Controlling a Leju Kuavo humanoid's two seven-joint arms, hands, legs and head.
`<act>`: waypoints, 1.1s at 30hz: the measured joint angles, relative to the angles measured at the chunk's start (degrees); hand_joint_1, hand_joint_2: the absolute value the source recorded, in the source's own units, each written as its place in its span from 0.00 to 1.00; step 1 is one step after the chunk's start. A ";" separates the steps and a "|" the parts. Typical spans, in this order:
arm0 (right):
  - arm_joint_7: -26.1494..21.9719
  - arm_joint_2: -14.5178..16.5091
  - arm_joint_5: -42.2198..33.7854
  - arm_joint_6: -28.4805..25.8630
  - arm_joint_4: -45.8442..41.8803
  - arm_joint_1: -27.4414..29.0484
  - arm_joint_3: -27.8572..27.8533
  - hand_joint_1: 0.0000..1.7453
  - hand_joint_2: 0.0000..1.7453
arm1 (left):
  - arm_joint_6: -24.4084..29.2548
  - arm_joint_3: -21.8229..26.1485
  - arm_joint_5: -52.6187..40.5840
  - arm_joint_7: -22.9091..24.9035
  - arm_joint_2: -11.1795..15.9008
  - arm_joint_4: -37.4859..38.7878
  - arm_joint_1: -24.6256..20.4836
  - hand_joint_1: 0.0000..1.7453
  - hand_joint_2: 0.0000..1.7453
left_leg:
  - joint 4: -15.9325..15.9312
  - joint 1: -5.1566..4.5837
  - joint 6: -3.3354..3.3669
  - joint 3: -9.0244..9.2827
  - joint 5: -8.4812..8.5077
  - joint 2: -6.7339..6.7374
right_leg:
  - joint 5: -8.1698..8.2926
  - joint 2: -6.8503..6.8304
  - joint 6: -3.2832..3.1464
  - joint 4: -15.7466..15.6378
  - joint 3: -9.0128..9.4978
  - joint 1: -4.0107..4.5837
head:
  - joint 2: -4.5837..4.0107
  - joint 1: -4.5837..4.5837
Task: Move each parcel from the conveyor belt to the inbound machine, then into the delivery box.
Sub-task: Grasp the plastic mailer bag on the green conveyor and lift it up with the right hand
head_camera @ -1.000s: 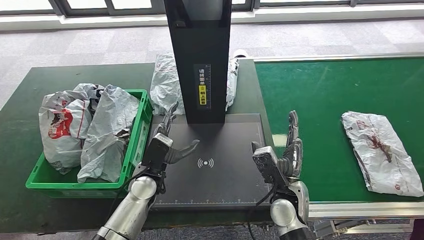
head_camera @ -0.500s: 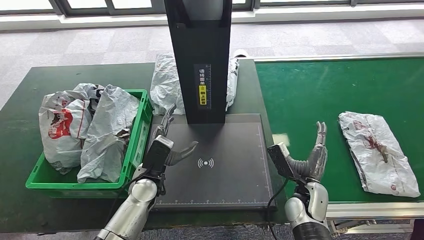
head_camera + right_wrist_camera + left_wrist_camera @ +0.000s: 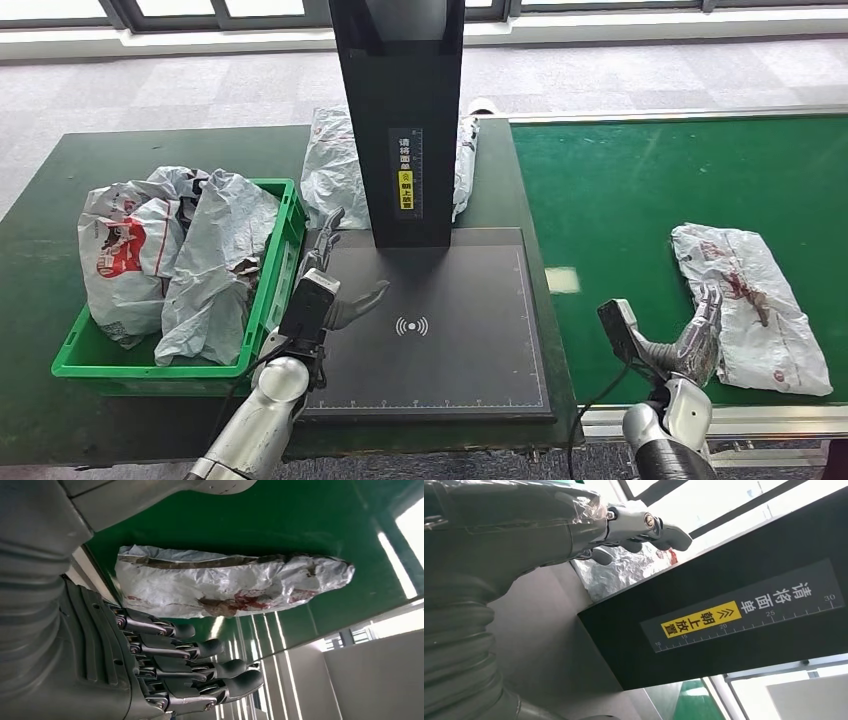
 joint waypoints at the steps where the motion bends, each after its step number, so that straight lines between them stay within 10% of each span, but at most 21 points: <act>1: 0.35 -0.34 0.56 -0.03 0.71 0.09 -0.45 0.00 1.00 | -0.03 0.00 0.07 -0.04 0.00 0.11 -0.01 0.00 1.00 | 0.00 0.00 0.00 0.00 0.00 0.00 | 0.00 0.00 0.00 0.00 0.00 0.00 | 0.00 0.01; 33: 3.10 -2.99 6.28 -0.17 5.32 0.85 -8.36 0.00 1.00 | -0.63 0.00 0.73 -0.66 -0.33 3.10 -1.49 0.00 1.00 | 0.00 0.00 0.05 -0.01 -0.03 0.05 | 0.00 0.03 0.00 0.00 -0.01 -0.02 | 0.00 -0.01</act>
